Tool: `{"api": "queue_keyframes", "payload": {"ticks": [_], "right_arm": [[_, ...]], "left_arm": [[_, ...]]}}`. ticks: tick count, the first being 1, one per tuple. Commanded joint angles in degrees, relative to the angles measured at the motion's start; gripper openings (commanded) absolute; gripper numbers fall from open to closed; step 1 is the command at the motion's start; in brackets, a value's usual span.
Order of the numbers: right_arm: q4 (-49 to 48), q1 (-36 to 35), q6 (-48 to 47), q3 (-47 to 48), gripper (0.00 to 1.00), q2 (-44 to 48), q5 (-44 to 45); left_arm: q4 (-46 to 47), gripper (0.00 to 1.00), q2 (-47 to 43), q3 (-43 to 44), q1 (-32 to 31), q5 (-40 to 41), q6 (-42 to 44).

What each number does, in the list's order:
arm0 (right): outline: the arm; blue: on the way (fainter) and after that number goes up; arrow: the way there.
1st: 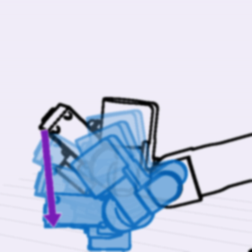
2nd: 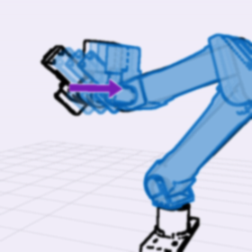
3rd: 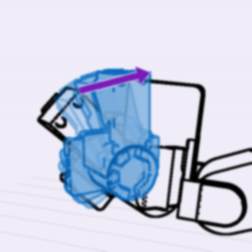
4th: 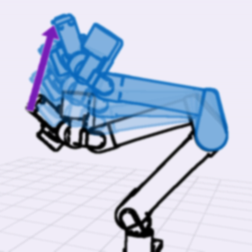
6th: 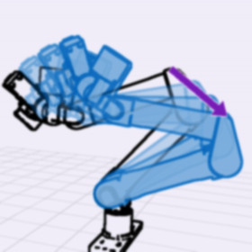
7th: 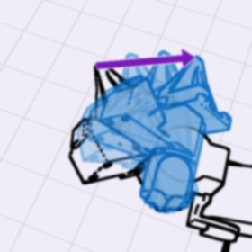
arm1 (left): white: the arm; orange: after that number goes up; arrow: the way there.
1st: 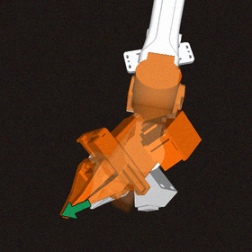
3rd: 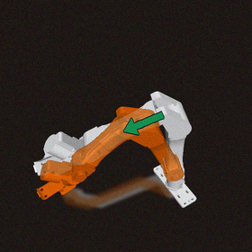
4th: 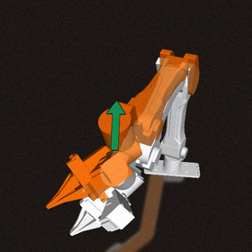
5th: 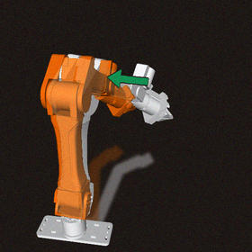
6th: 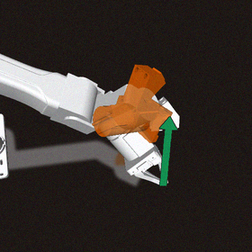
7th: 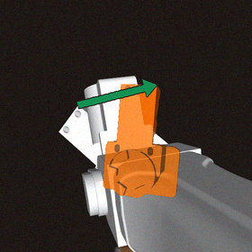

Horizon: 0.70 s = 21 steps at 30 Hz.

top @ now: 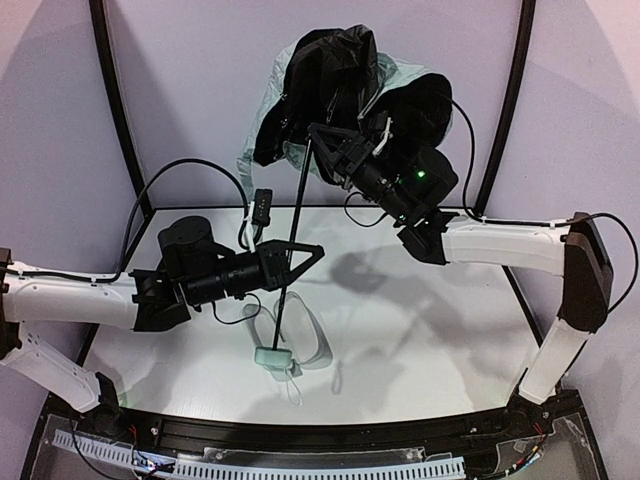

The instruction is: Open the umbrella

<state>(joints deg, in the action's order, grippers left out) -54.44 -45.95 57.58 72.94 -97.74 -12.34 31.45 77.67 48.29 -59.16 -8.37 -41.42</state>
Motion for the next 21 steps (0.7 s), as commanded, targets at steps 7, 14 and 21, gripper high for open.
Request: {"api": "queue_keyframes", "payload": {"ticks": [7, 14, 21], "right_arm": [[-5.0, 0.3, 3.0, 1.6, 0.36, -1.9, -1.2], [-6.7, 0.3, 3.3, 0.8, 0.23, -1.8, -0.8], [-4.8, 0.3, 1.6, 0.3, 0.0, -0.9, 1.6]], "left_arm": [[6.1, 0.01, -1.0, 1.3, -0.7, -1.4, 1.9], [6.4, 0.01, -0.8, 1.1, -0.8, -0.7, 1.5], [5.5, 0.01, -1.2, 1.0, -0.8, 0.1, 1.2]]}}
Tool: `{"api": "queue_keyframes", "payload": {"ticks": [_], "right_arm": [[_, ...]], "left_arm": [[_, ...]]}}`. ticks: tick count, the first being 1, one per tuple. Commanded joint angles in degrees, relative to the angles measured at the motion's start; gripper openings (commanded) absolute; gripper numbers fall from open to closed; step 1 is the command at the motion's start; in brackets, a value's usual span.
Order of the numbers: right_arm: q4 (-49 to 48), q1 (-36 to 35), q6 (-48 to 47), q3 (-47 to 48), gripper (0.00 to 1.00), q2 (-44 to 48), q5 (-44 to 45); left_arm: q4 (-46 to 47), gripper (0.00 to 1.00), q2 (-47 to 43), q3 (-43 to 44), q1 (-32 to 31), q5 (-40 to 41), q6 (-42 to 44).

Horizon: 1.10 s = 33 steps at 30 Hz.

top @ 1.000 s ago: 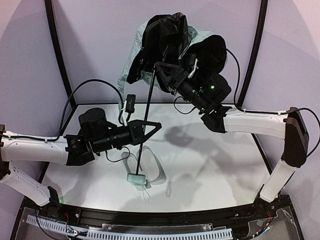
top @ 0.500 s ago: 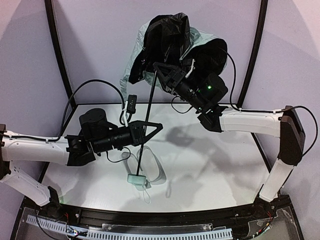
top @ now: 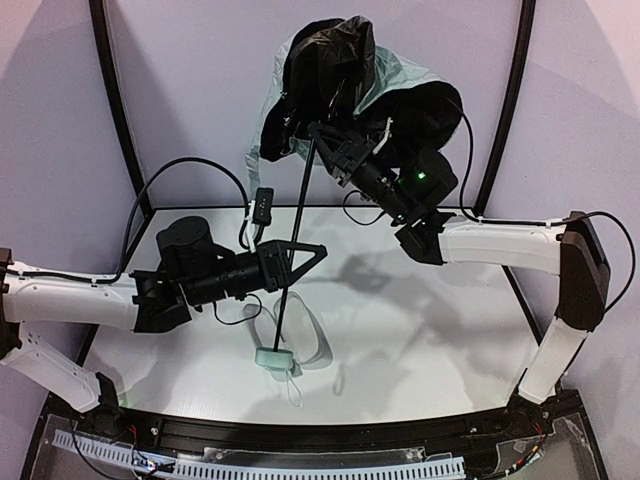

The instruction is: Open the umbrella

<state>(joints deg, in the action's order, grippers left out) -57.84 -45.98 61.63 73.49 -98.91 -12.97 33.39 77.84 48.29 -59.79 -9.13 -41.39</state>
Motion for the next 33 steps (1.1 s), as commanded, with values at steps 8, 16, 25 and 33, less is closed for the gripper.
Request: {"api": "queue_keyframes", "payload": {"ticks": [8, 16, 25, 33], "right_arm": [[9.7, 0.7, -10.7, 2.3, 0.0, 2.0, 5.7], [13.5, 1.1, -12.9, 2.4, 0.0, 2.6, 9.0], [14.3, 1.1, -11.4, 2.6, 0.0, 2.5, 10.0], [14.8, 1.1, -10.2, 1.7, 0.0, 3.3, 10.0]], "left_arm": [[-9.6, 0.51, -3.4, 3.8, -0.2, 2.8, 2.3], [-28.5, 0.71, -8.0, 5.5, -0.2, 5.4, 4.4], [-34.4, 0.67, -4.4, 5.1, -0.8, 6.6, 1.4], [-34.2, 0.57, -0.2, 7.0, -1.9, 8.0, 2.6]]}}
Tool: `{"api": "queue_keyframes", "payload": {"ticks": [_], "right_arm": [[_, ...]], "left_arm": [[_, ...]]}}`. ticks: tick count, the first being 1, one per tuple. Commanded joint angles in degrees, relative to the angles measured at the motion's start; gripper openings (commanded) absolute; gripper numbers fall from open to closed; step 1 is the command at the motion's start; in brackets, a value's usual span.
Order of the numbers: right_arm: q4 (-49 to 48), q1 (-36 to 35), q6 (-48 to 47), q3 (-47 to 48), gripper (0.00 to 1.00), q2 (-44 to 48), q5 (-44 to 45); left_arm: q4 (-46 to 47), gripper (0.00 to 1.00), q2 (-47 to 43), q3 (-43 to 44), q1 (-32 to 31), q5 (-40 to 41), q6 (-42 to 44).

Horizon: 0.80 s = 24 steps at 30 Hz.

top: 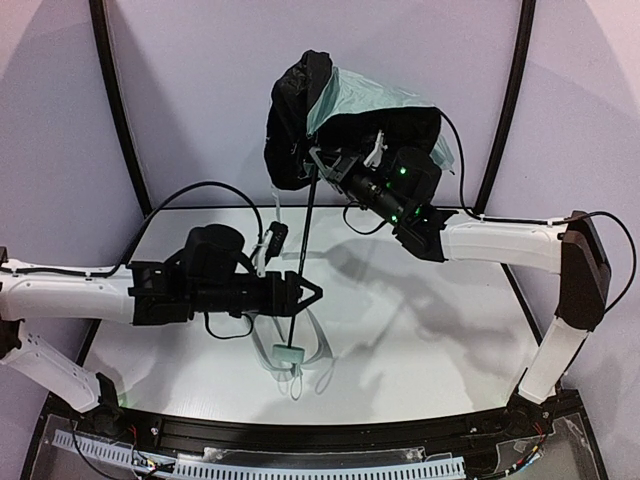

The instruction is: Open the umbrella

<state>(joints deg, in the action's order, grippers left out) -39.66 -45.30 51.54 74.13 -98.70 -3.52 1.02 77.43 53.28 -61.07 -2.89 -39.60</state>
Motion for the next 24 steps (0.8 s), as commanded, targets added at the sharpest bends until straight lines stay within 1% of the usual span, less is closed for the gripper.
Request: {"api": "queue_keyframes", "payload": {"ticks": [1, 3, 5, 6, 7, 8, 9, 10, 11, 13, 15, 17, 19, 21, 23, 24], "right_arm": [[-3.3, 0.4, -0.4, 1.0, 0.0, 3.3, 0.8], [-3.2, 0.4, -0.5, 0.8, 0.0, 3.7, 1.4], [-3.9, 0.6, 0.8, 0.5, 0.0, 3.7, 1.3], [-4.6, 0.7, 1.2, 0.5, 0.0, 3.7, 1.0], [-4.8, 0.7, 1.3, 0.6, 0.0, 3.6, 1.0], [-4.3, 0.8, 1.2, 0.9, 0.0, 3.6, 1.1], [-3.5, 0.9, 1.0, 1.2, 0.0, 3.7, 1.4], [-2.8, 0.9, 0.7, 1.5, 0.0, 3.8, 1.9], [-2.1, 1.0, 0.2, 1.7, 0.0, 3.9, 2.5], [0.1, 1.0, -2.3, 2.4, 0.0, 4.3, 5.6], [4.0, 1.1, -5.4, 4.2, 0.0, 4.2, 11.1], [6.1, 1.6, -9.6, 6.4, 0.0, 2.9, 18.2], [9.6, 2.4, -12.4, 10.6, 0.0, 0.3, 26.5], [12.6, 3.8, -12.9, 15.6, 0.0, -2.9, 32.7], [17.1, 5.8, -9.7, 20.5, 0.0, -6.4, 34.4], [18.6, 6.4, -9.2, 22.7, 0.0, -7.9, 36.6]], "left_arm": [[-2.2, 0.53, 0.3, 2.2, -0.6, 2.1, 1.1], [-2.7, 0.47, 0.3, 2.2, -0.7, 3.5, 1.4], [-2.7, 0.44, 0.7, 1.9, -0.9, 5.7, 2.0], [-2.1, 0.4, 1.0, 1.6, -0.9, 6.8, 2.3], [-1.9, 0.34, 1.5, 1.6, -0.9, 7.5, 2.4], [-2.3, 0.23, 1.9, 1.9, -1.0, 7.6, 2.6], [-3.0, 0.1, 2.2, 2.5, -1.1, 7.4, 2.9], [-3.6, 0.05, 2.4, 3.0, -1.4, 7.4, 3.4], [-4.1, 0.02, 2.4, 3.4, -1.8, 7.6, 4.0], [-5.1, 0.01, 1.6, 3.8, -2.9, 8.5, 5.4], [-6.6, 0.01, 0.4, 4.7, -4.1, 8.6, 6.6], [-8.3, 0.01, -0.5, 5.9, -5.3, 7.2, 7.6], [-10.9, 0.01, -1.1, 7.6, -6.7, 6.3, 8.0], [-14.9, 0.01, -0.8, 10.4, -7.7, 4.3, 8.1], [-18.9, 0.01, 0.6, 14.3, -8.5, 2.5, 8.1], [-21.2, 0.01, 1.3, 16.0, -8.9, 1.7, 8.2]]}}
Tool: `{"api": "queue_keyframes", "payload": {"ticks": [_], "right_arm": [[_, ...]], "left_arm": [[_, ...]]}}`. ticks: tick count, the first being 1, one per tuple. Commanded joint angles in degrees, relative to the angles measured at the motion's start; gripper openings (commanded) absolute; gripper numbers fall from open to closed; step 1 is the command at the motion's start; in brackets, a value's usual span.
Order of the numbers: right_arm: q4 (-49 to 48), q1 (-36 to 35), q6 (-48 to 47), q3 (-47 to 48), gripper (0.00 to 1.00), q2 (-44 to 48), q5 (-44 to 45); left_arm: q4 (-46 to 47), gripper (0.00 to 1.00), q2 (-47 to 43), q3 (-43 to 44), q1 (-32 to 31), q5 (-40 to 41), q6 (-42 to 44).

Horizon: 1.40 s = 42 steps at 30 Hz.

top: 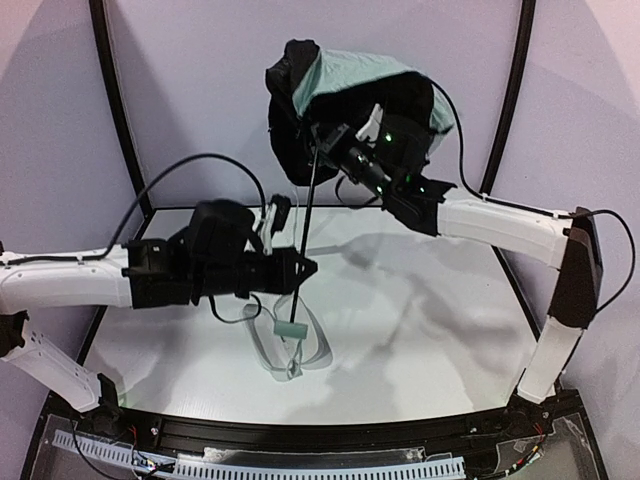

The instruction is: Open the umbrella

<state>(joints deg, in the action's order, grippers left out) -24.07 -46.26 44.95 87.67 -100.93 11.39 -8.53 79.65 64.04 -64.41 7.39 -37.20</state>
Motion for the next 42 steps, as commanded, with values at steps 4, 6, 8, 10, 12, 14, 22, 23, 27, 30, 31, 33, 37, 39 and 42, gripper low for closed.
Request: {"api": "queue_keyframes", "payload": {"ticks": [4, 6, 8, 10, 12, 14, 22, 23, 27, 30, 31, 33, 37, 39, 42], "right_arm": [[5.9, 9.4, -0.9, 15.7, 0.0, -10.7, 29.0], [7.1, 10.1, -1.2, 19.2, 0.0, -12.9, 29.9], [7.8, 10.8, -1.0, 21.8, 0.0, -15.0, 29.1], [9.2, 11.1, -1.8, 24.2, 0.0, -16.4, 28.6], [9.0, 11.1, -3.8, 24.9, 0.0, -16.8, 28.9], [8.9, 11.3, -5.9, 24.8, 0.0, -16.8, 31.0], [10.6, 13.8, -8.8, 26.6, 0.0, -17.1, 34.8], [10.6, 14.2, -9.6, 27.0, 0.0, -17.4, 34.9], [9.7, 15.6, -10.7, 27.5, 0.0, -18.2, 34.5], [8.7, 16.0, -10.0, 26.9, 0.0, -18.8, 33.1], [8.2, 16.1, -9.9, 26.8, 0.0, -19.0, 31.5], [8.5, 16.1, -11.3, 29.2, 0.0, -21.1, 29.4], [12.1, 17.0, -12.4, 35.4, 0.0, -24.6, 28.9], [11.9, 17.5, -12.2, 35.8, 0.0, -24.6, 28.9], [10.9, 18.0, -13.1, 35.1, 0.0, -23.5, 29.0]], "left_arm": [[-18.5, 0.01, 1.3, 9.9, -6.8, -11.3, 5.7], [-19.4, 0.01, 2.1, 11.4, -7.3, -12.9, 5.7], [-20.9, 0.01, 3.1, 13.5, -7.7, -15.5, 5.8], [-22.6, 0.01, 4.1, 15.8, -8.2, -17.0, 6.1], [-24.1, 0.01, 4.8, 17.3, -8.8, -18.6, 6.5], [-25.4, 0.01, 5.0, 18.3, -9.4, -20.8, 6.6], [-30.7, 0.01, 3.3, 21.2, -10.9, -23.6, 2.1], [-30.7, 0.01, 3.1, 21.4, -10.9, -24.1, 0.9], [-31.0, 0.01, 4.0, 23.3, -12.1, -24.0, -1.4], [-29.4, 0.01, 5.3, 25.2, -12.6, -26.5, -3.0], [-29.3, 0.01, 6.2, 26.6, -13.0, -26.6, -3.0], [-30.6, 0.01, 7.7, 28.9, -13.6, -26.5, -2.8], [-35.0, 0.01, 10.3, 33.2, -15.0, -26.5, -3.8], [-35.9, 0.01, 10.2, 33.3, -15.4, -26.7, -5.4], [-36.9, 0.01, 9.5, 33.1, -16.4, -26.5, -7.2]]}}
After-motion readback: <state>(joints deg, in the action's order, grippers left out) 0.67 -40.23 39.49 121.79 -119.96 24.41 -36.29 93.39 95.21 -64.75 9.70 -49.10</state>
